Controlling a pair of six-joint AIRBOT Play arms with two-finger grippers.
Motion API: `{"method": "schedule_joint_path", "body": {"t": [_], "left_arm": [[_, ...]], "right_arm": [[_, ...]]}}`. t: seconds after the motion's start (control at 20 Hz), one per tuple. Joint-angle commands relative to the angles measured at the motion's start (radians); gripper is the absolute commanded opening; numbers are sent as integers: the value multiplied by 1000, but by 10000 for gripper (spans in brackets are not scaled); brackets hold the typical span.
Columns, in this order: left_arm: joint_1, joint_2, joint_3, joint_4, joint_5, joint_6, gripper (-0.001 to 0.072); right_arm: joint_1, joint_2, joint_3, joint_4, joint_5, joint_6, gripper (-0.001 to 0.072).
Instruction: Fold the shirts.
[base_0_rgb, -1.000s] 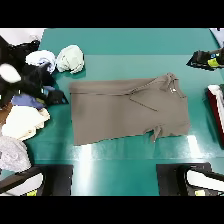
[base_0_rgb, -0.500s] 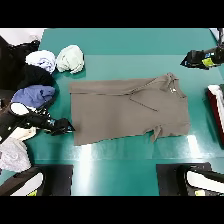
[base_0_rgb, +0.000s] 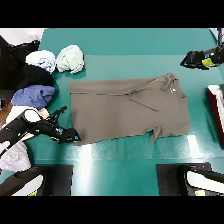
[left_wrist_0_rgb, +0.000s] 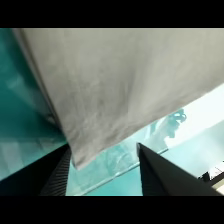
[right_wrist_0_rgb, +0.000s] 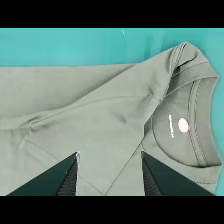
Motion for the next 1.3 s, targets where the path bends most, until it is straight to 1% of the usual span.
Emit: {"method": "schedule_joint_path", "body": {"t": [0.0,0.05,0.1,0.15,0.25,0.35,0.45,0.55,0.7,0.8,0.85,1.0,1.15,1.2,1.25], "left_arm": [[-23,-3,-6,24,16,-22,479],[-23,-3,-5,24,19,-22,431],[-23,-3,-4,23,27,-13,96],[-23,-3,5,20,30,-6,25],[-23,-1,65,29,19,-4,24],[-23,11,157,45,14,6,24],[-23,11,254,72,11,6,24],[-23,11,325,95,13,7,24],[-23,11,352,104,18,21,25],[-23,11,352,103,17,20,24],[-23,11,352,103,16,20,24],[-23,11,352,103,8,19,24],[-23,11,352,103,7,12,25],[-23,11,352,102,0,13,24],[-23,11,352,102,-11,13,24]], "right_arm": [[0,1,1,0,32,0,436],[0,1,1,-2,47,-2,436],[-8,1,1,-2,69,-8,436],[-22,2,-8,0,98,-9,436],[-63,25,-89,0,165,-28,436],[-127,85,-253,0,188,-34,436],[-214,158,-444,-2,186,-40,436],[-324,227,-623,-2,166,-68,436],[-497,293,-818,11,118,-112,436],[-582,296,-885,104,74,-180,436],[-610,286,-906,150,50,-193,436],[-628,220,-917,191,27,-218,436],[-591,160,-917,220,-9,-228,435],[-576,150,-917,227,-23,-228,424],[-563,143,-917,236,-39,-228,375]]}}
